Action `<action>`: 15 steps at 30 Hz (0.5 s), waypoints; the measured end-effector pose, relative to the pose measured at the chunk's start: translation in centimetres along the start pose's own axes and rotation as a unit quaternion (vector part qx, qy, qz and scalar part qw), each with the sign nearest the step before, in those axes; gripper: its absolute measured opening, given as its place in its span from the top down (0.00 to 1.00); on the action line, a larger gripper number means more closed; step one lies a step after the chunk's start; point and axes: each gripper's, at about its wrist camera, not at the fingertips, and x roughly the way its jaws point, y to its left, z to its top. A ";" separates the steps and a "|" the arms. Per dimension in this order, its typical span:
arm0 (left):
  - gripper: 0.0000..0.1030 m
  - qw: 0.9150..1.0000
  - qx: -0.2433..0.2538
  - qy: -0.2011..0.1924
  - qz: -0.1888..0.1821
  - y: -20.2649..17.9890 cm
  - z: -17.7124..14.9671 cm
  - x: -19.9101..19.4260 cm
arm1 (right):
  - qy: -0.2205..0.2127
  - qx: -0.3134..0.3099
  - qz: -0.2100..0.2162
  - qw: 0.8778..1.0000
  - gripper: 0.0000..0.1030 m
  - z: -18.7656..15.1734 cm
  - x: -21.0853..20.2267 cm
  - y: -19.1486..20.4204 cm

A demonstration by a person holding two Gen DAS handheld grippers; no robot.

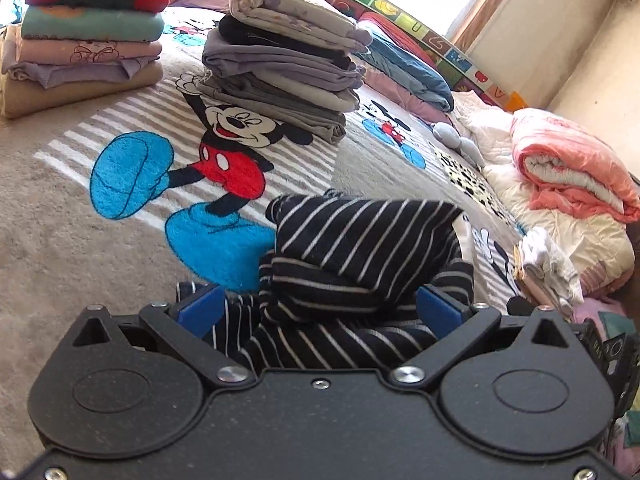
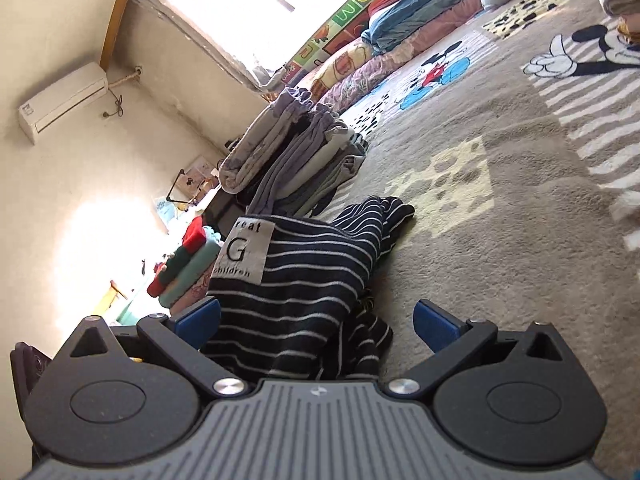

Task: Fold clothes
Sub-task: 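Lower both grippers onto the striped garment and close on its edge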

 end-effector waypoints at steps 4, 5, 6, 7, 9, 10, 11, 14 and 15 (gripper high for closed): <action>0.00 1.000 -0.003 -0.004 -0.009 0.5 2.7 1.9 | 0.004 0.009 0.016 1.000 0.06 1.6 2.0 -1.2; 0.00 1.000 0.000 -0.003 -0.010 0.7 3.3 2.5 | 0.006 0.006 0.019 1.000 0.06 2.1 2.5 -1.4; 0.00 1.000 0.001 -0.002 -0.013 0.9 3.8 3.0 | 0.007 0.003 0.021 1.000 0.06 2.6 2.9 -1.5; 0.00 1.000 0.002 -0.001 -0.015 1.0 4.3 3.6 | 0.008 0.001 0.023 1.000 0.07 3.1 3.3 -1.6; 0.00 1.000 -0.005 0.005 -0.016 1.8 4.9 4.9 | 0.007 -0.005 0.023 1.000 0.07 4.3 4.1 -2.0; 0.01 1.000 -0.010 0.009 -0.018 2.2 5.0 5.5 | 0.007 -0.002 0.023 1.000 0.07 4.8 4.5 -2.4; 0.01 0.999 -0.017 0.013 -0.024 2.6 5.0 6.0 | 0.010 0.005 0.026 1.000 0.07 5.3 5.0 -2.9; 0.01 0.998 -0.036 0.027 -0.050 3.1 4.7 7.0 | 0.026 0.026 0.026 0.999 0.06 6.3 6.7 -4.4; 0.01 0.997 -0.037 0.030 -0.058 3.1 4.6 7.3 | 0.032 0.028 0.024 0.999 0.06 6.5 7.3 -4.8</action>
